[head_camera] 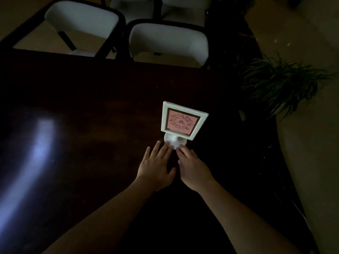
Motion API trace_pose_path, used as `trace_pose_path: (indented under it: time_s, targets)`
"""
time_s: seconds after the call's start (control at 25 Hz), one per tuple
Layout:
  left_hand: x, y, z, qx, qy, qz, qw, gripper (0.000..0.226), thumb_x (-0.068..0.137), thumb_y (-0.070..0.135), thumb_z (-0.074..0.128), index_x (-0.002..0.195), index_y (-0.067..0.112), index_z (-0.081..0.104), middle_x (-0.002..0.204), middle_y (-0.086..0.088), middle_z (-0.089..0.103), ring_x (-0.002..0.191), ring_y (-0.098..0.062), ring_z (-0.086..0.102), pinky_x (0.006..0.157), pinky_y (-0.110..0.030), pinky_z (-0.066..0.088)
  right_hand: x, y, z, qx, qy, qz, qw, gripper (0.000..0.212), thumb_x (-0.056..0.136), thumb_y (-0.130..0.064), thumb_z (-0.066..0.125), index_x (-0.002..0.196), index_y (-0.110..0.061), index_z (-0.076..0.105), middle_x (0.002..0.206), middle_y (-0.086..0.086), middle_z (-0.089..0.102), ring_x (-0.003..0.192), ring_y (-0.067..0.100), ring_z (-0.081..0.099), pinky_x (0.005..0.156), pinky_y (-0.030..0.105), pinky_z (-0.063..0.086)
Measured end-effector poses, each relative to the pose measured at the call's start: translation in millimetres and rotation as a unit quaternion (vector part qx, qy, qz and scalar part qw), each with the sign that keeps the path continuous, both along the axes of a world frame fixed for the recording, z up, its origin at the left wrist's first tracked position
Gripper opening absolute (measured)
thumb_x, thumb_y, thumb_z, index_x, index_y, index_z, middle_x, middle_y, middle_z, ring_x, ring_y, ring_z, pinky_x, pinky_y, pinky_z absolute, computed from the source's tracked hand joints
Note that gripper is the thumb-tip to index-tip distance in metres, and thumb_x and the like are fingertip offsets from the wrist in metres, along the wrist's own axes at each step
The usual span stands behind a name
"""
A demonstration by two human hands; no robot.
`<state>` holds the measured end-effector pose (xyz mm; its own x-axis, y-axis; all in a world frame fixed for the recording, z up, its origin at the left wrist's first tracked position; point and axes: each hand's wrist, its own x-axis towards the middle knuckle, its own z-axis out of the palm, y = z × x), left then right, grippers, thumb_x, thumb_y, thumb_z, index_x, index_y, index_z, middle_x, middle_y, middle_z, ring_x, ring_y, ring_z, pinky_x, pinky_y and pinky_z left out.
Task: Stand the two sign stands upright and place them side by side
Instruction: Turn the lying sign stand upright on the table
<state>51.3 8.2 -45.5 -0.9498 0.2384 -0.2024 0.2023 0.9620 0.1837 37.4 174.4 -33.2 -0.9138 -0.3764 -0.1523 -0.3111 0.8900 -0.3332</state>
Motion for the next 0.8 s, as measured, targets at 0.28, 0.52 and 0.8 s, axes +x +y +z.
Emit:
trace_pose_path:
  time_s: [0.28,0.52,0.8]
  targets:
    - [2.6,-1.5,-2.4,0.017,-0.007,0.002,1.0,0.084,0.088,0.065,0.022,0.157,0.023,-0.001,0.165,0.002,-0.009,0.147,-0.021,-0.02,0.118,-0.047,-0.008,1.7,-1.4,3.0,0.0,-0.012,-0.009,1.0,0.054,0.101,-0.026,0.044,0.152,-0.02,0.028,0.162,-0.003,0.02,0.145,0.023,0.028,0.11,0.038,0.039]
    - [12.8,-15.3,9.1,0.007,-0.01,0.02,1.0,0.086,0.086,0.071,0.028,0.156,0.028,0.0,0.166,-0.001,-0.003,0.149,-0.025,-0.012,0.118,-0.057,0.002,10.0,4.7,19.9,-0.015,-0.016,-0.002,1.0,0.059,0.099,-0.032,0.049,0.152,-0.027,0.027,0.162,0.001,0.02,0.148,0.02,0.019,0.111,0.038,0.034]
    - [52.0,-63.6,67.1,0.047,0.032,0.104,0.993,0.085,0.087,0.072,0.033,0.156,0.032,0.008,0.165,0.001,0.011,0.15,-0.02,0.0,0.12,-0.048,0.007,10.9,-7.3,67.1,-0.019,0.026,0.049,0.998,0.066,0.093,-0.051,0.051,0.15,-0.025,0.03,0.156,0.003,0.034,0.14,0.02,0.034,0.103,0.039,0.043]
